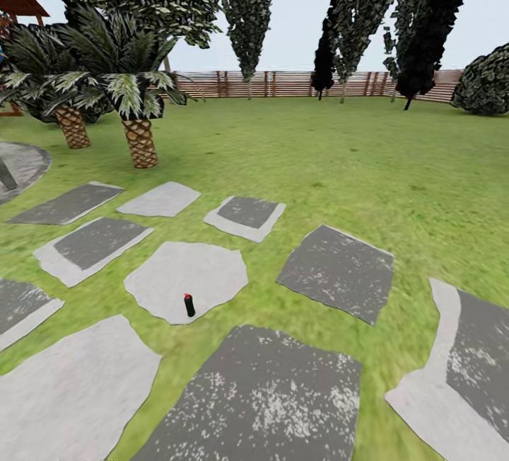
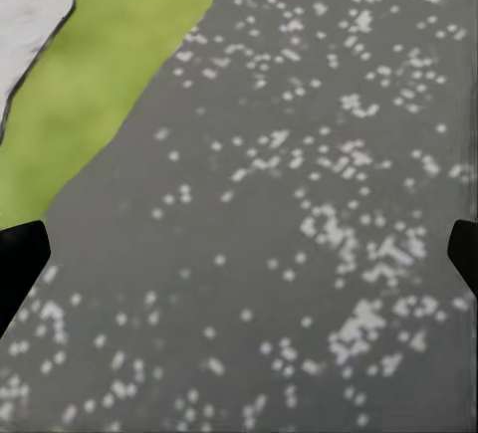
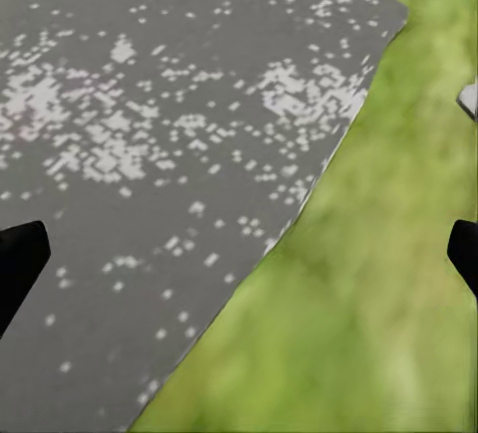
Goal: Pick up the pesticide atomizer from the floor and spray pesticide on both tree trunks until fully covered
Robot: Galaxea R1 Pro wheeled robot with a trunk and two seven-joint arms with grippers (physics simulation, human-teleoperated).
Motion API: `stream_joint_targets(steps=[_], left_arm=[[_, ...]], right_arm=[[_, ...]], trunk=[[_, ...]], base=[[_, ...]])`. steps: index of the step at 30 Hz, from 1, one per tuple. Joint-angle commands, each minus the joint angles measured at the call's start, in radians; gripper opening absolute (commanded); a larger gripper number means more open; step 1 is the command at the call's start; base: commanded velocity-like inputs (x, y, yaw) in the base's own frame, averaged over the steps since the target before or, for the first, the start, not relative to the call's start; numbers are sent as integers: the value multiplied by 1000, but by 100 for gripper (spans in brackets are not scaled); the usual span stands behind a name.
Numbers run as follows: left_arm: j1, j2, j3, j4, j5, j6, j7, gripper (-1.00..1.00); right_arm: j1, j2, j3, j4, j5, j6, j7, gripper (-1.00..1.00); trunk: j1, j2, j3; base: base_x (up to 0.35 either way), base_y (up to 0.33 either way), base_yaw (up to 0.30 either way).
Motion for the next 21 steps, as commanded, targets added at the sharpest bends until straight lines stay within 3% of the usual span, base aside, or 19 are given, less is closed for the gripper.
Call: stream_joint_targets(steps=[1,15,21], left_arm=[[0,0,0,0,0,0,0,100],[0,1,0,0,1,0,0,100],[0,1,0,0,3,0,0,100]], right_arm=[[0,0,0,0,0,0,0,100],[0,3,0,-2,0,0,3,100],[0,3,1,-2,1,0,2,100]], trunk=[[0,0,0],[0,0,0],[0,0,0]], base=[[144,-261,114],[163,-253,14],[181,-182,255]])
